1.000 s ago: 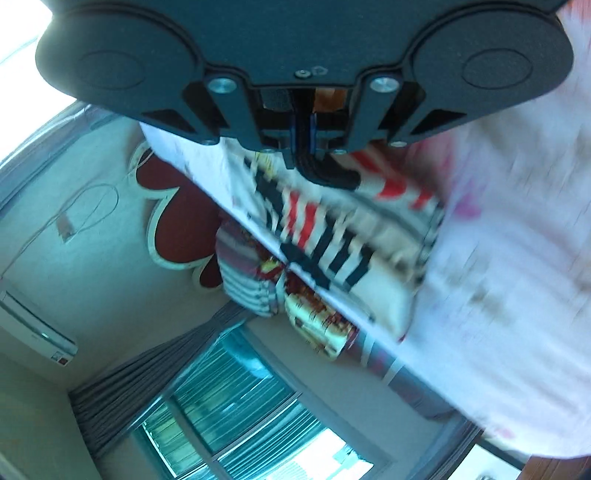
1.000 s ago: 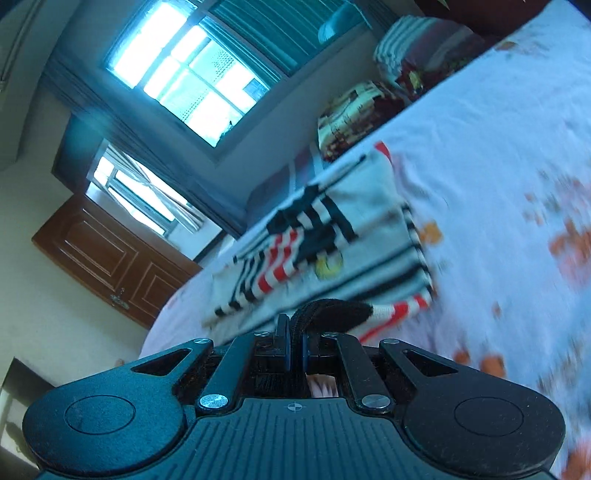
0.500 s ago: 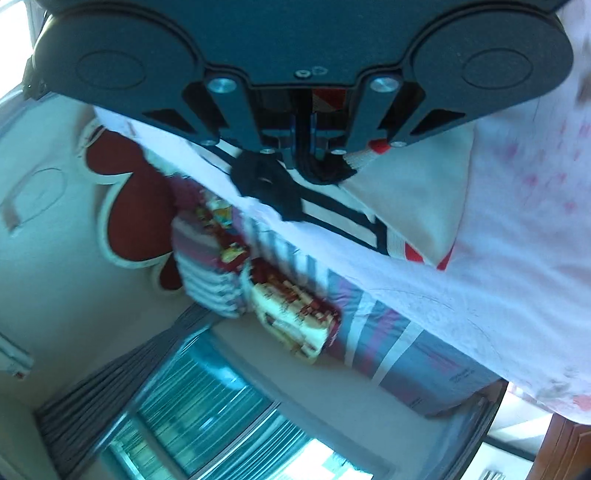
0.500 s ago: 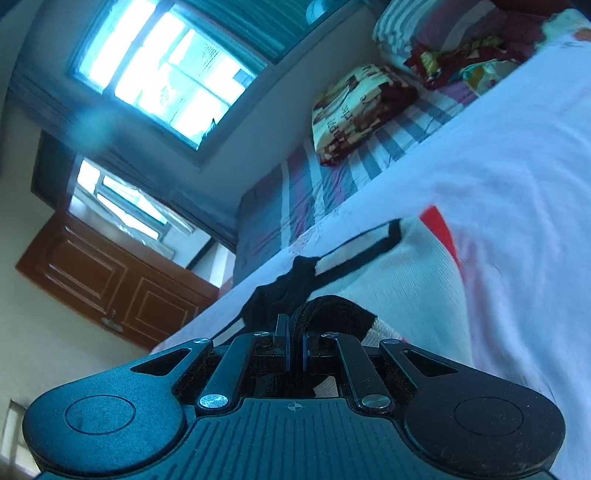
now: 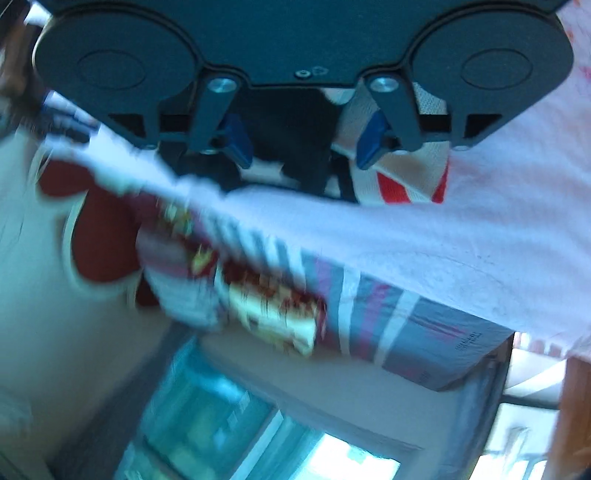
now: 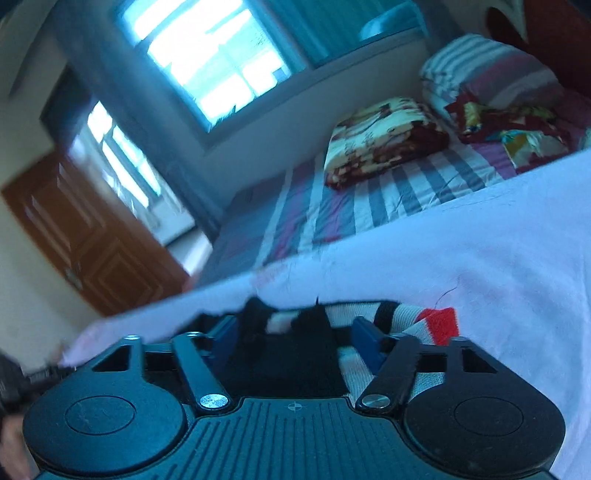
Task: Fold small clothes
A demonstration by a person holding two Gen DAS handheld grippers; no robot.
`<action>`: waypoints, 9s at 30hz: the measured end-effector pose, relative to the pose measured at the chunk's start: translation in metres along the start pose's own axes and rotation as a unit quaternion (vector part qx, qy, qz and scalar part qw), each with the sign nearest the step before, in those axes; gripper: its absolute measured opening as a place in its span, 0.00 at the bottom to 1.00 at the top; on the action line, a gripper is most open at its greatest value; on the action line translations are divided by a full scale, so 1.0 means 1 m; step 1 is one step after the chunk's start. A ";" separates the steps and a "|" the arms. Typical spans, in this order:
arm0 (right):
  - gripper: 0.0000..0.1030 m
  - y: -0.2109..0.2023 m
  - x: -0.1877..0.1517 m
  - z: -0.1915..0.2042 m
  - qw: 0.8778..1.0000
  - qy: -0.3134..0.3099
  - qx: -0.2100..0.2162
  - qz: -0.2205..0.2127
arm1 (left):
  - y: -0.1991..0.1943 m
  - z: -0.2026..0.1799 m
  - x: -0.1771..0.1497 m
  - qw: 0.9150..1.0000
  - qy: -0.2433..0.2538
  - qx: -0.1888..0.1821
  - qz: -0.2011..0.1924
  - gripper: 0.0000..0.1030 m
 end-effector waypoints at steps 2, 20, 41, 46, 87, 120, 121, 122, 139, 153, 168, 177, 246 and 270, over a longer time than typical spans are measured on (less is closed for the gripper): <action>0.54 0.017 -0.013 0.014 0.998 -0.057 -0.027 0.013 | 0.015 0.001 -0.005 0.998 0.033 0.028 0.051 0.50; 0.09 0.047 -0.047 -0.001 0.990 -0.061 -0.124 -0.017 | 0.046 0.004 0.000 0.986 0.117 0.116 0.029 0.09; 0.48 0.021 -0.081 0.028 0.969 -0.180 -0.169 -0.019 | 0.039 -0.040 -0.032 0.972 0.195 0.120 0.056 0.66; 0.47 0.015 -0.082 0.028 0.961 -0.207 -0.180 -0.020 | 0.011 -0.005 -0.026 0.981 0.145 0.121 0.033 0.77; 0.41 -0.082 -0.198 0.079 0.966 -0.212 -0.146 -0.034 | -0.030 -0.104 -0.143 0.976 0.191 0.099 0.026 0.72; 0.09 -0.159 -0.172 0.008 0.954 -0.145 -0.251 -0.071 | -0.074 -0.059 -0.131 0.982 0.140 0.113 0.049 0.62; 0.09 -0.161 -0.171 0.014 0.953 -0.153 -0.250 -0.081 | -0.073 -0.059 -0.131 0.982 0.142 0.113 0.050 0.62; 0.09 -0.157 -0.173 0.019 0.952 -0.162 -0.246 -0.078 | -0.073 -0.059 -0.132 0.982 0.143 0.113 0.050 0.62; 0.09 -0.158 -0.172 0.021 0.964 -0.152 -0.219 -0.027 | -0.125 -0.078 -0.111 0.983 0.115 0.140 -0.031 0.64; 0.09 -0.135 -0.137 0.066 0.998 0.002 -0.060 -0.026 | -0.102 -0.014 -0.141 0.958 -0.244 -0.007 -0.153 0.41; 0.00 -0.037 -0.145 0.146 0.997 -0.064 -0.037 0.011 | -0.089 -0.009 -0.115 0.953 -0.236 -0.019 -0.192 0.14; 0.00 -0.037 -0.137 0.149 0.996 -0.049 -0.068 0.026 | -0.085 0.006 -0.130 0.947 -0.271 -0.033 -0.172 0.14; 0.45 -0.126 -0.105 -0.055 0.998 0.032 -0.005 -0.053 | 0.087 -0.210 -0.105 0.983 0.129 0.084 0.104 0.52; 0.08 -0.149 -0.116 -0.017 0.993 -0.108 -0.051 -0.001 | 0.029 -0.218 -0.140 0.987 0.130 0.044 0.086 0.45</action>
Point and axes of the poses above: each gripper's, at about its wrist camera, not at the fingertips, and y roughly the way its jaws point, z to its left, x to its top, the point moved 8 cm from there along y, roughly the way its jaws point, and after that the axes turned 15 degrees about -x, right-handed, at the moved point
